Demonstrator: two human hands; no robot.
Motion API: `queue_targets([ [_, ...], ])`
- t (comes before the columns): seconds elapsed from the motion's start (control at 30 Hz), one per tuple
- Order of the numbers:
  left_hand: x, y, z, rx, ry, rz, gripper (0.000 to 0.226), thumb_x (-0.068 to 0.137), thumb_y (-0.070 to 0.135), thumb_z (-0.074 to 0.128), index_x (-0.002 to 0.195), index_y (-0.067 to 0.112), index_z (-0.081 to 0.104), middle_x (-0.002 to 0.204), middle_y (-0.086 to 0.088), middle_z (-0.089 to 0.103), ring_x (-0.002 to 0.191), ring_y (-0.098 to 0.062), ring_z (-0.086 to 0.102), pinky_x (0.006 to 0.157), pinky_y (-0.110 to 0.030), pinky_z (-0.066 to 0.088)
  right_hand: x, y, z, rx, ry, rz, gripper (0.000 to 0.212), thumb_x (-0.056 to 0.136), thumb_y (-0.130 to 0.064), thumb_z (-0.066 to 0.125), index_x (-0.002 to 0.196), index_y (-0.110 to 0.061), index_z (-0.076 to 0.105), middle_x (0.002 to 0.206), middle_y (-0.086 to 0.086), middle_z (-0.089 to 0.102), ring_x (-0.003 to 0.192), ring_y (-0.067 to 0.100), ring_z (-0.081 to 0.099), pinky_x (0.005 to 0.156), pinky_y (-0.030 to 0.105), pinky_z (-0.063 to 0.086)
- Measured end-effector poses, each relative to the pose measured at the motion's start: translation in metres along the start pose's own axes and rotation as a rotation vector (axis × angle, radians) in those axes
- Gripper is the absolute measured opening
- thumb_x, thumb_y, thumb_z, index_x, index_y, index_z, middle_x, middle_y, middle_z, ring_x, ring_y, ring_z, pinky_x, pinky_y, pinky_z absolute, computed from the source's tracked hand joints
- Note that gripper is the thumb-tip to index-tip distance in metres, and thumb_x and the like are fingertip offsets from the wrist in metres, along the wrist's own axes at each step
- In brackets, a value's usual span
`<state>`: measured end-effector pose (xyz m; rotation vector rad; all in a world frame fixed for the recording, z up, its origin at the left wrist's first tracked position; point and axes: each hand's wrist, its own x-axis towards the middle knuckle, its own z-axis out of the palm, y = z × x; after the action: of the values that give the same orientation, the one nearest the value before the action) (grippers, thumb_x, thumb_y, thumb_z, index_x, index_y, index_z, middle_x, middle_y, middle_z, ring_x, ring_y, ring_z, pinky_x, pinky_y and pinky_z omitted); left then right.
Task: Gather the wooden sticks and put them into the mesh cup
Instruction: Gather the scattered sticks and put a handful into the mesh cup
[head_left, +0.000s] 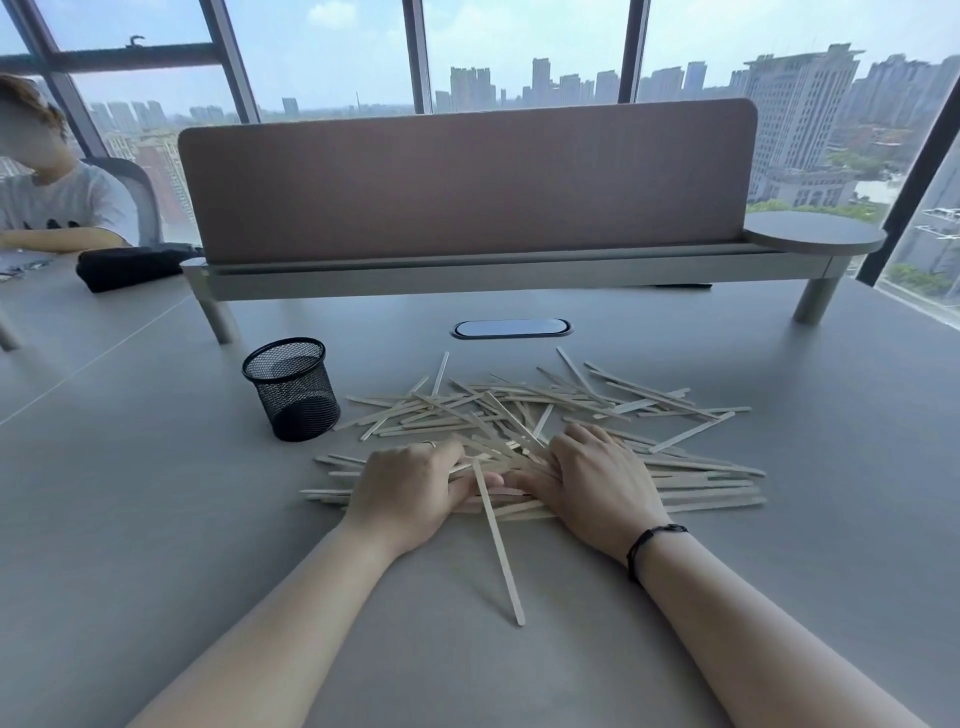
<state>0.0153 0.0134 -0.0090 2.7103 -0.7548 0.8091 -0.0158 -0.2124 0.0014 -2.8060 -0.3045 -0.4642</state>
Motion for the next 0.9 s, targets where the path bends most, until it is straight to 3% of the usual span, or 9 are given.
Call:
queue_targets([
  [0.13,0.001,-0.001,-0.005,-0.063,0.152,-0.020,0.077,0.087,0.084,0.030,0.061,0.017,0.057,0.045,-0.001,0.057,0.043,-0.029,0.059,0.044,-0.025,0.033,0.000,0.004,0.000,0.030,0.027,0.001,0.054,0.080,-0.076,0.049,0.071,-0.024,0.037,0.079,-0.004,0.055,0.094,0.027,0.059,0.066,0.034,0.033],
  [0.23,0.006,-0.004,-0.010,-0.145,0.243,-0.047,0.077,0.086,0.083,0.036,0.058,0.014,0.053,0.043,-0.001,0.053,0.042,-0.032,0.056,0.043,-0.028,0.038,0.000,0.007,0.000,0.031,0.035,0.055,0.069,0.074,-0.088,0.033,0.074,-0.019,0.038,0.075,-0.001,0.062,0.083,0.031,0.060,0.060,0.037,0.034],
  [0.3,0.011,-0.005,-0.016,-0.209,0.291,-0.051,0.077,0.084,0.083,0.041,0.055,0.011,0.046,0.041,0.000,0.044,0.038,-0.030,0.043,0.042,-0.027,0.033,0.000,0.006,0.001,0.026,0.029,0.058,0.077,0.065,-0.093,0.018,0.076,-0.019,0.038,0.075,0.001,0.063,0.079,0.032,0.061,0.058,0.037,0.034],
  [0.4,0.017,-0.006,-0.025,-0.266,0.343,-0.074,0.074,0.081,0.079,0.051,0.054,0.011,0.044,0.045,0.006,0.035,0.041,-0.021,0.032,0.042,-0.026,0.028,0.001,0.007,0.004,0.027,0.039,0.035,0.068,0.074,-0.089,0.028,0.077,-0.022,0.037,0.076,0.001,0.064,0.079,0.032,0.061,0.059,0.038,0.038],
  [0.53,0.025,-0.007,-0.035,-0.344,0.437,-0.173,0.060,0.083,0.057,0.070,0.054,0.012,0.042,0.048,0.009,0.030,0.045,-0.018,0.027,0.045,-0.022,0.027,0.000,0.011,0.008,0.021,0.065,0.013,0.063,0.080,-0.084,0.028,0.078,-0.021,0.035,0.073,0.003,0.063,0.077,0.035,0.061,0.058,0.039,0.041],
  [0.63,0.031,-0.002,-0.052,-0.419,0.504,-0.303,0.058,0.087,0.043,0.069,0.054,0.006,0.039,0.046,-0.002,0.031,0.048,-0.022,0.024,0.046,-0.023,0.025,0.000,0.011,0.008,0.032,0.065,0.011,0.061,0.082,-0.081,0.031,0.077,-0.020,0.036,0.071,0.002,0.062,0.075,0.036,0.060,0.056,0.038,0.035],
  [0.67,0.033,-0.001,-0.057,-0.473,0.521,-0.372,0.053,0.087,0.038,0.070,0.054,0.005,0.044,0.045,-0.006,0.039,0.046,-0.023,0.029,0.048,-0.027,0.029,0.001,0.011,0.009,0.038,0.063,0.015,0.060,0.083,-0.081,0.033,0.077,-0.021,0.035,0.070,0.002,0.062,0.075,0.035,0.060,0.056,0.038,0.034],
  [0.73,0.037,-0.004,-0.066,-0.655,0.583,-0.526,0.042,0.085,0.028,0.075,0.054,0.015,0.050,0.043,0.004,0.047,0.044,-0.016,0.037,0.050,-0.032,0.034,0.001,0.011,0.009,0.037,0.061,0.021,0.060,0.084,-0.080,0.036,0.076,-0.021,0.035,0.070,0.002,0.061,0.075,0.035,0.060,0.056,0.037,0.031],
  [0.9,0.041,-0.023,-0.069,-1.155,0.714,-0.758,0.041,0.071,0.011,0.077,0.055,0.024,0.042,0.048,0.010,0.036,0.049,-0.017,0.029,0.049,-0.028,0.030,0.001,0.012,0.010,0.018,0.068,0.014,0.059,0.084,-0.081,0.034,0.072,-0.023,0.032,0.072,0.004,0.062,0.075,0.035,0.061,0.056,0.036,0.031],
])
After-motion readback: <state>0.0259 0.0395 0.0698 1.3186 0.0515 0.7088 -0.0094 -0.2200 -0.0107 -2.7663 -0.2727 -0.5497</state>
